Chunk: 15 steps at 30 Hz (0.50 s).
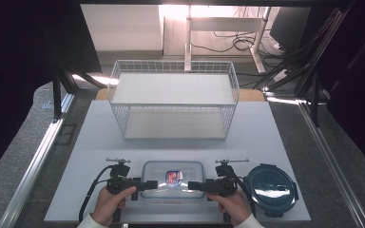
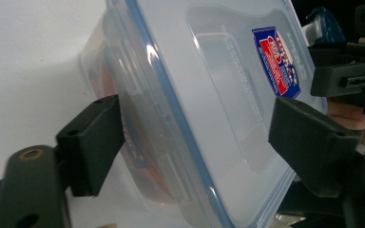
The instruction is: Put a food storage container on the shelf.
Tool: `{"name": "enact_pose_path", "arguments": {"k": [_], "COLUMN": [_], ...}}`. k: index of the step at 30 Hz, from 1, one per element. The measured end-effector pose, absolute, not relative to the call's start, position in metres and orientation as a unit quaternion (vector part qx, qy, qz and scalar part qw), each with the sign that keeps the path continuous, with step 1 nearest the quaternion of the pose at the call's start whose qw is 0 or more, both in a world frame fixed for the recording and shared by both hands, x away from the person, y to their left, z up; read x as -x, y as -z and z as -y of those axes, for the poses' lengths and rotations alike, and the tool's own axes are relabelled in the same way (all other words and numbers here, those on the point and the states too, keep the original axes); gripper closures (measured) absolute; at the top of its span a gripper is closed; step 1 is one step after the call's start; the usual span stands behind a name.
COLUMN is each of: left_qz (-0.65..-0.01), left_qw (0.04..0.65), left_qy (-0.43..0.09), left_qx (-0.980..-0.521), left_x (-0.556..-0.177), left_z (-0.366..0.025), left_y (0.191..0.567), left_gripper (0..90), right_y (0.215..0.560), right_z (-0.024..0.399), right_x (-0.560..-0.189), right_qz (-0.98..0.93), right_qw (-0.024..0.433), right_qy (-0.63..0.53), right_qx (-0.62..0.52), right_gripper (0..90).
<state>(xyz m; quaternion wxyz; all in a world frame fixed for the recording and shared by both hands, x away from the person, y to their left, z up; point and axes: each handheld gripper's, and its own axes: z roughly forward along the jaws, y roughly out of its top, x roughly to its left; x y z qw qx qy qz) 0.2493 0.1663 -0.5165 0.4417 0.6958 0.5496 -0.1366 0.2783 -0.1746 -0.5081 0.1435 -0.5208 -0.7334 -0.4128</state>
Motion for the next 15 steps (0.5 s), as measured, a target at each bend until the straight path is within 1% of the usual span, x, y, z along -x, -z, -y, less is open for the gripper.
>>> {"name": "enact_pose_path", "arguments": {"k": [2, 4, 8, 15], "left_qz": [-0.552, -0.554, -0.559, -0.557], "left_qw": [0.445, 0.447, 0.451, 0.457], "left_qy": [0.13, 0.132, 0.134, 0.116], "left_qx": [-0.693, -0.689, -0.682, -0.683], "left_x": [-0.248, -0.247, -0.246, -0.239], "left_z": [-0.168, -0.169, -0.172, -0.173], "left_y": [0.514, 0.514, 0.513, 0.506], "left_gripper": [25.8, 27.2, 31.5, 36.6], "right_y": [0.506, 0.503, 0.503, 0.497], "right_z": [0.178, 0.182, 0.186, 0.187], "right_x": [-0.278, -0.278, -0.279, -0.275], "right_qz": [0.728, 0.724, 0.717, 0.712], "right_qw": [0.144, 0.14, 0.15, 0.134], "right_qy": [0.416, 0.423, 0.428, 0.438], "right_qx": [0.525, 0.527, 0.53, 0.532], "right_gripper": [22.6, 29.2, 33.5, 38.5]}}
